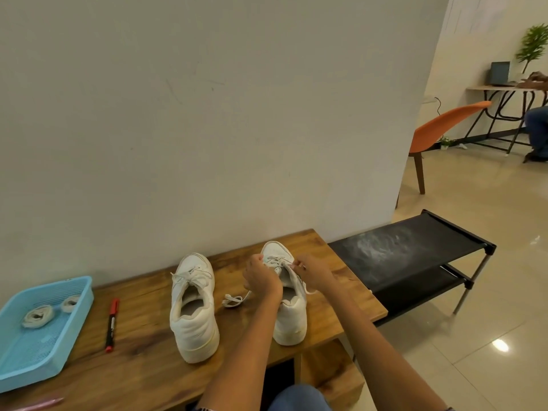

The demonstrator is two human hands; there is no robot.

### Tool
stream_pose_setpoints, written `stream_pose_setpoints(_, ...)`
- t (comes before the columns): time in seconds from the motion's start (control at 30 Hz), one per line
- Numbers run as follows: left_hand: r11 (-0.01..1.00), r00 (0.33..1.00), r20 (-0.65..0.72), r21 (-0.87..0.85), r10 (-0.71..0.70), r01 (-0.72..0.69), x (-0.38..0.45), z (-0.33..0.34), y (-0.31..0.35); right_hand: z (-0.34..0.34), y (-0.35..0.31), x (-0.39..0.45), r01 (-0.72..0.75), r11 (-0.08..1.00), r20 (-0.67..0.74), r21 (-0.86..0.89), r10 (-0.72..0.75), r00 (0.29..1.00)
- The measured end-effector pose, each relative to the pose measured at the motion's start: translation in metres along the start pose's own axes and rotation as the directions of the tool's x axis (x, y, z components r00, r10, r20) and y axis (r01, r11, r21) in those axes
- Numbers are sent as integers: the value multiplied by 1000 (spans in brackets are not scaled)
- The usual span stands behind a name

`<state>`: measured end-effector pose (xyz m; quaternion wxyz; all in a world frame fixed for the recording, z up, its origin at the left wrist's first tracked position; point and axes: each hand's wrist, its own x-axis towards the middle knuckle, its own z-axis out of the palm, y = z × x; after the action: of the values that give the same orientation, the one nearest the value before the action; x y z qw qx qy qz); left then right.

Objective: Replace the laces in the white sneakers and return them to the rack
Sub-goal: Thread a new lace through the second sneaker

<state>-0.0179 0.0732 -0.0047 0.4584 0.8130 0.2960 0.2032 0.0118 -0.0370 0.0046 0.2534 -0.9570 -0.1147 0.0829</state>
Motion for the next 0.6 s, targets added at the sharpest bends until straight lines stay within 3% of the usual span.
stream_pose_setpoints(0.07, 1000, 1000, -7, -6, -9, 9, 1, -1, 0, 2, -2, -2, -17, 974, -149, 224, 52, 987)
stream_pose_setpoints(0.1, 1000, 1000, -9, -8, -17, 17, 2, 0, 0, -1, 0, -6, -45, 881, -275, 471, 195, 941)
stream_pose_setpoints(0.13, 1000, 1000, -8, -12, -25, 25, 2, 0, 0, -6, 2, -11, -29, 715, -359, 698, 385, 850)
stream_pose_setpoints(0.17, 999, 999, -6, -25, -36, 36, 3, 1, -1, -10, 7, -13, 21, 577, -389, 817, 522, 759)
stream_pose_setpoints(0.2, 997, 998, -3, -52, -55, 55, 3, 0, -1, -13, 9, -16, 33, 553, -395, 833, 551, 735)
stream_pose_setpoints(0.27, 981, 992, 23, -148, -127, 129, 3, -3, 0, -13, 6, -18, 17, 719, -390, 694, 356, 849)
stream_pose_setpoints(0.37, 952, 977, 114, -233, -178, 200, 3, -8, -3, -6, -1, -12, -1, 968, -195, 251, 52, 979)
stream_pose_setpoints(0.43, 962, 972, 187, -203, -145, 183, 2, -12, -4, 3, -8, -9, 17, 1000, -93, 21, -15, 996)
stream_pose_setpoints(0.6, 994, 956, 273, 43, -105, 98, 9, -17, -4, 7, -15, -8, -17, 995, -170, -94, 0, 986)
